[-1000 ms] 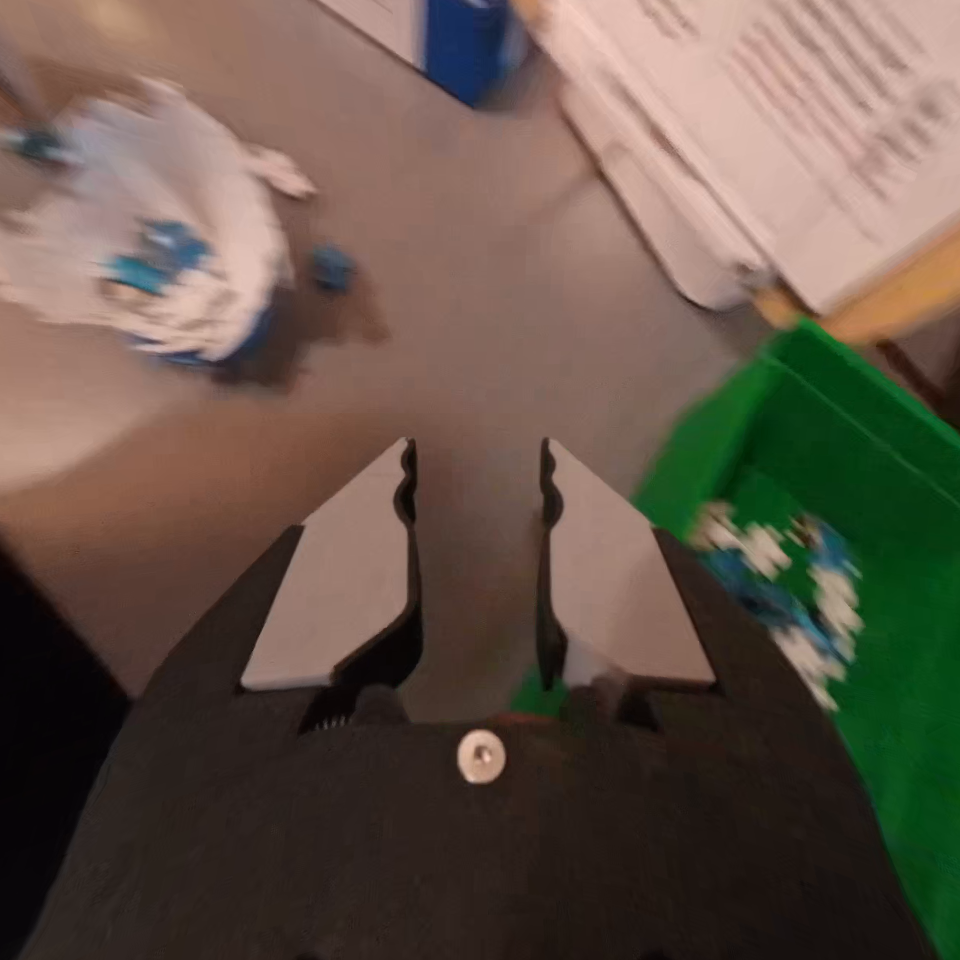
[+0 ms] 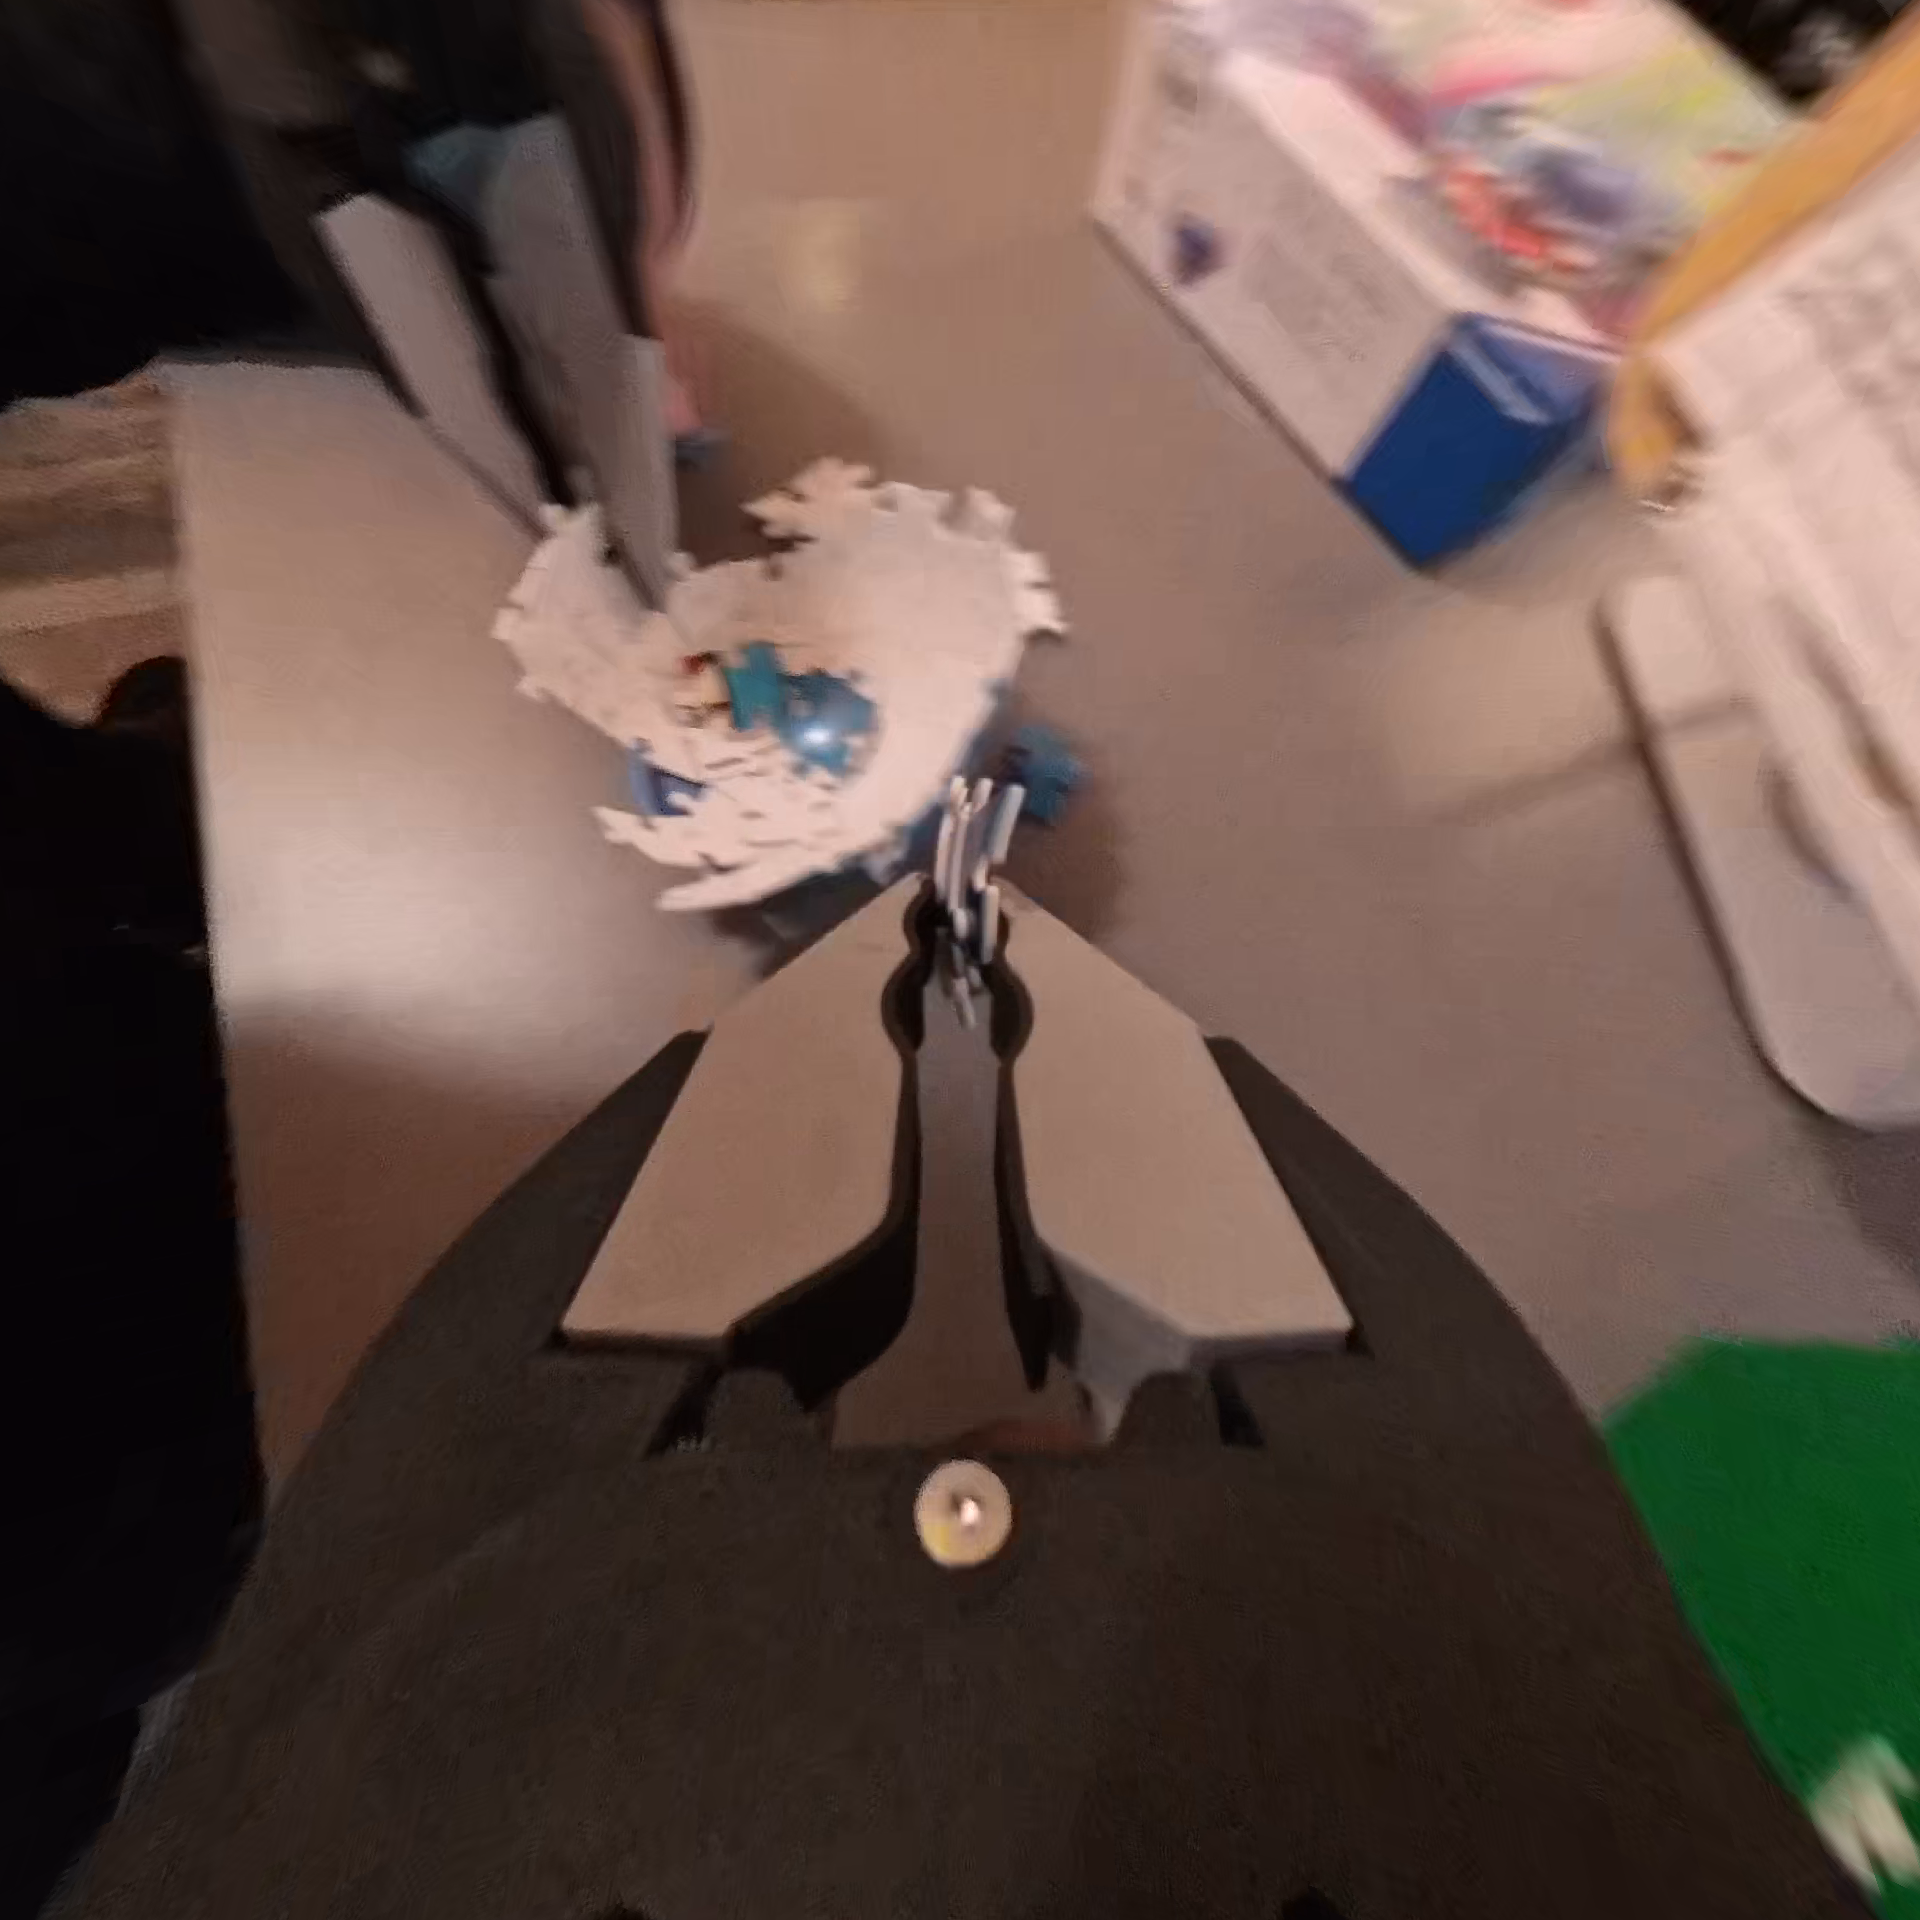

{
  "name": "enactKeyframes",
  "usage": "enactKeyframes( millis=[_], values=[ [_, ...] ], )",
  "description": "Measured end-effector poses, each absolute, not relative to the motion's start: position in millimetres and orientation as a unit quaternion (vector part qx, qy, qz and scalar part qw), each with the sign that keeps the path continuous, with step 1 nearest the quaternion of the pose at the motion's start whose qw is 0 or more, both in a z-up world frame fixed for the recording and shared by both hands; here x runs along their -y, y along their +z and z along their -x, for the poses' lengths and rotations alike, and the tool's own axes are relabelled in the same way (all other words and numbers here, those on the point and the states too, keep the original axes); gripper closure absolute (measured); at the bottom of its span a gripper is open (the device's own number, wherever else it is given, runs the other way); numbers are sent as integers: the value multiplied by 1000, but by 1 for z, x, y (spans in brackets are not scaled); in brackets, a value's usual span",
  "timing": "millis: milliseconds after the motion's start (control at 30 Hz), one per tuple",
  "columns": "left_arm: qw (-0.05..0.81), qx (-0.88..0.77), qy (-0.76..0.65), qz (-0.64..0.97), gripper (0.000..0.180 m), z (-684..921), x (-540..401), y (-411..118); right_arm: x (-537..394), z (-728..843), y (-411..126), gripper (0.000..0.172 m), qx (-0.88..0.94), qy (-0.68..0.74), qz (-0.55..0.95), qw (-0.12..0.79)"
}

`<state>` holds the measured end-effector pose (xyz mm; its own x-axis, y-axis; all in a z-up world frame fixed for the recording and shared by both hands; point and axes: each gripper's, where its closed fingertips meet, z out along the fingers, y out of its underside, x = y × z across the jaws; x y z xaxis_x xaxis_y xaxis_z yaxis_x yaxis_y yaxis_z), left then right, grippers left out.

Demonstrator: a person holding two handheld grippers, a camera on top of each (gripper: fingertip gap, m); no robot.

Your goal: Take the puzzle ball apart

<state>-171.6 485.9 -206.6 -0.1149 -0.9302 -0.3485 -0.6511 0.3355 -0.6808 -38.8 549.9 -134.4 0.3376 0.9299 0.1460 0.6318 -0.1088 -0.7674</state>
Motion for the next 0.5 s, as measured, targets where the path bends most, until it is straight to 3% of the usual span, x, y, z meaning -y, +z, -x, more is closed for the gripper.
enactKeyframes(
  millis=[133, 233, 300, 433, 500],
  values=[
    [382, -726, -175, 543, 176, 169, -487, -209, -614, -106, -115, 169, 401, -14, 813, 421],
    [385, -729, -171, 539, 177, 169, -487, -208, -625, -176, -144, 140, 343, -105, 871, 336],
    [388, -729, -168, 538, 177, 168, -487, -208, -632, -205, -148, 133, 306, -183, 879, 317],
    [389, -729, -168, 538, 177, 167, -487, -208, -631, -154, -125, 130, 302, -146, 862, 380],
    [389, -729, -168, 537, 177, 167, -487, -208, -618, -83, -109, 132, 353, -63, 831, 426]
  ],
)
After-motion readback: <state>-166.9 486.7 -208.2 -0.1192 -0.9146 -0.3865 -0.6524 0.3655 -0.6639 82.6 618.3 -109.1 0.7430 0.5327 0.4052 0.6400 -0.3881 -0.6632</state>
